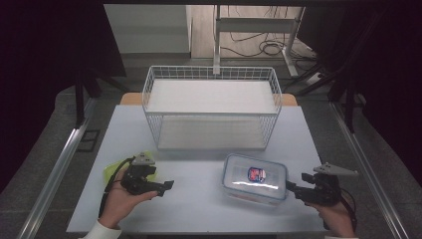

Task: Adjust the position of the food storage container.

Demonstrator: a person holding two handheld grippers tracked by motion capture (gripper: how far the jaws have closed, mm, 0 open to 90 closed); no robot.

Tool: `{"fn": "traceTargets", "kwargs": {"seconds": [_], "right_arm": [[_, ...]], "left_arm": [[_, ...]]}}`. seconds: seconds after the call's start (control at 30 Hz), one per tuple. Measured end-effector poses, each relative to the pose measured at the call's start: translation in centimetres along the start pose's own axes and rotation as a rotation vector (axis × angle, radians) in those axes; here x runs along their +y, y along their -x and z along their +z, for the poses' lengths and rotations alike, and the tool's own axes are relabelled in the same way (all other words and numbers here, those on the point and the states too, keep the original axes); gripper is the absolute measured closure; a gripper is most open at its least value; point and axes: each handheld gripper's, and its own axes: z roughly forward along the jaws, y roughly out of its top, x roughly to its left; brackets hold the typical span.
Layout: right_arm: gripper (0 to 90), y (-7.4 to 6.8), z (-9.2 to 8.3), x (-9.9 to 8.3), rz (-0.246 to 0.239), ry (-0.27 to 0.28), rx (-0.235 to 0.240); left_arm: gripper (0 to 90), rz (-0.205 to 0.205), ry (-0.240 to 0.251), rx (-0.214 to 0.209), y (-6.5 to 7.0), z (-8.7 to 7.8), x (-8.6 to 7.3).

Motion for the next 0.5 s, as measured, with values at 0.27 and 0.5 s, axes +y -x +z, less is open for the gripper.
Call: {"fn": "traceTargets", "kwargs": {"seconds": [0.27,0.5], "right_arm": [[29.0,1.1,0.1,-0.4,0.03,-0.013,-0.028],[38.2,1.2,-0.6,-0.4,0.053,-0.018,-0.073]], "left_arm": [[15.8,-0.014,0.005,0.008,-0.4,-0.2,-0.1],[15.8,-0.015,0.012,-0.019,-0.4,-0.5,-0.1]]}}
